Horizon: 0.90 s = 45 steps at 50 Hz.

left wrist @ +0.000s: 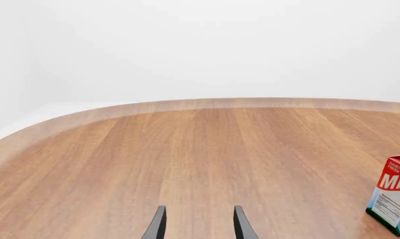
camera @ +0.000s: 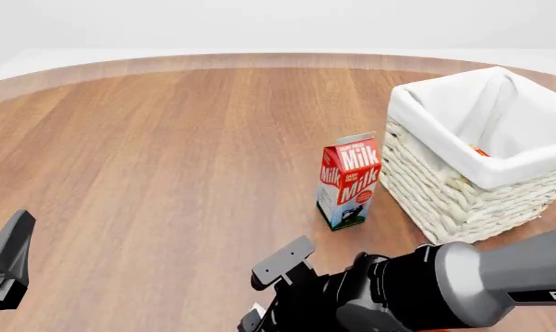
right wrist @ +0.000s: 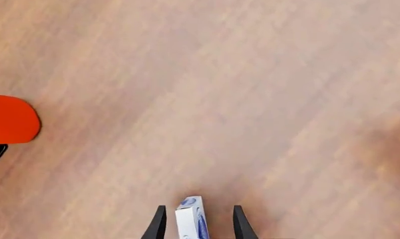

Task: Pick up the cream cheese box and the butter, and put them in the basket.

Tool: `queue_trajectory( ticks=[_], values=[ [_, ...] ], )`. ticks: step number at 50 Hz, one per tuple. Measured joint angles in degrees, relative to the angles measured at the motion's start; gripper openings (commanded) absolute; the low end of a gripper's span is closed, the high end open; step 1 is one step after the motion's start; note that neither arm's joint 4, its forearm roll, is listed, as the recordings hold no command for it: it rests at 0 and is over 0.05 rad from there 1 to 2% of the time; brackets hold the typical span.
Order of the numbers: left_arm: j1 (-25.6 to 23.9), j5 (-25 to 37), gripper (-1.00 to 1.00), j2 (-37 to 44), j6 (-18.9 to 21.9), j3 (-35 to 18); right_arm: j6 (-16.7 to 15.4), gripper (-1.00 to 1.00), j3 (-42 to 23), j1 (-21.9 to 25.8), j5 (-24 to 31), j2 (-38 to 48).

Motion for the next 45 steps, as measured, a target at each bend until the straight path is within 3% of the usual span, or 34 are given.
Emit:
queue_trajectory(
  ticks=[6,7,29,45],
  values=[
    [0.0,0.0,1.00,0.0,0.0,0.0,-0.7,1.00,0.4,-0.5,-0.2,-0.2],
    [0.0,0.0,1.00,0.0,0.0,0.0,-0.7,-1.00,0.5,-0.6,-0.2,-0.2],
    [0.0,0.0,1.00,0.0,0.0,0.0,-1.6,-1.00,0.9,-1.3,0.3,-1.2],
    [0.0,0.0,1.00,0.0,0.0,0.0,-4.6,-1.00,-1.9,-2.5,6.2,-8.6]
  ],
)
